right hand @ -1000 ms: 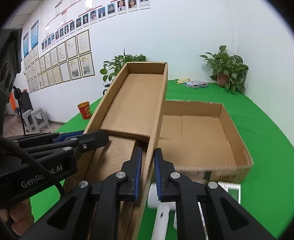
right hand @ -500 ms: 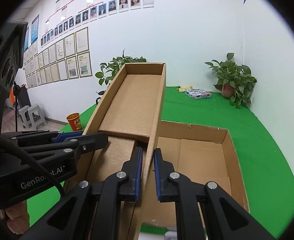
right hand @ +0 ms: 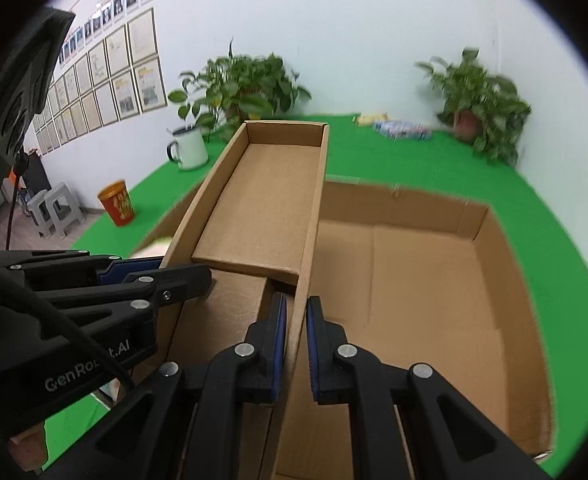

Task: Organize objects
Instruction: 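Carry the long brown box with the left gripper over the large box, then lower the long brown box into the large box and open the left gripper, then withdraw the left gripper and move the right gripper toward the white hair dryer, then close the right gripper on the hair dryer handle and lift it, then carry the hair dryer with the right gripper into the large box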

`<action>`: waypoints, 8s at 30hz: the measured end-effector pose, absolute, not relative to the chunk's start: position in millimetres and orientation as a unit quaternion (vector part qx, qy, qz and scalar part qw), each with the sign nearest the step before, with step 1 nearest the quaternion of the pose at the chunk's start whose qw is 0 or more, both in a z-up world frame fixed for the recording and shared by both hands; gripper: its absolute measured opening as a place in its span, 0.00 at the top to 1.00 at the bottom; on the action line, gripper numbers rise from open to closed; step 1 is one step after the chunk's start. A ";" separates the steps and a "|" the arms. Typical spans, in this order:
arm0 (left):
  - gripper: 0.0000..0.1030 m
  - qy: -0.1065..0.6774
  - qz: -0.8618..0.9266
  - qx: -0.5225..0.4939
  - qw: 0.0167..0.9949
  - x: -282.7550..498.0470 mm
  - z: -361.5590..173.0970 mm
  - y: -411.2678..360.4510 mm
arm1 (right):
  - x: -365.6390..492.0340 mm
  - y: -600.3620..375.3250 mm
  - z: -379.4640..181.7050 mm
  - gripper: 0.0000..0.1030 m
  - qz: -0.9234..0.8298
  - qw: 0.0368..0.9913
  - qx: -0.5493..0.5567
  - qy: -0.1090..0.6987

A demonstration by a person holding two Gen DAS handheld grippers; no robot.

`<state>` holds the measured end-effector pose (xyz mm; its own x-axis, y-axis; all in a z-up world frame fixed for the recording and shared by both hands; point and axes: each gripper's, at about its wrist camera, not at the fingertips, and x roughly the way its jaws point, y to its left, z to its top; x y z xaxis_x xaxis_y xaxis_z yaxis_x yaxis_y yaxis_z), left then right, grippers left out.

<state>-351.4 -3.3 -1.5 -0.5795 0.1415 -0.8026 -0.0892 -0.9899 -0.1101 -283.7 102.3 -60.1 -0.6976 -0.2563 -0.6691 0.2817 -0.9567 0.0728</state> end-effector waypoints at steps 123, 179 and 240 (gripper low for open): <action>0.33 -0.152 0.818 -0.482 0.274 -143.8 -120.6 43.4 | -39.9 156.3 -136.0 0.73 -0.888 0.220 0.403 0.015; 0.70 -0.203 0.819 -0.464 0.269 -149.5 -75.6 38.3 | -55.2 138.9 -108.1 0.75 -0.927 0.165 0.333 0.044; 0.69 -0.179 0.783 -0.559 0.205 -394.2 -84.7 46.0 | -269.6 161.1 -116.2 0.76 -0.883 0.154 0.433 -0.092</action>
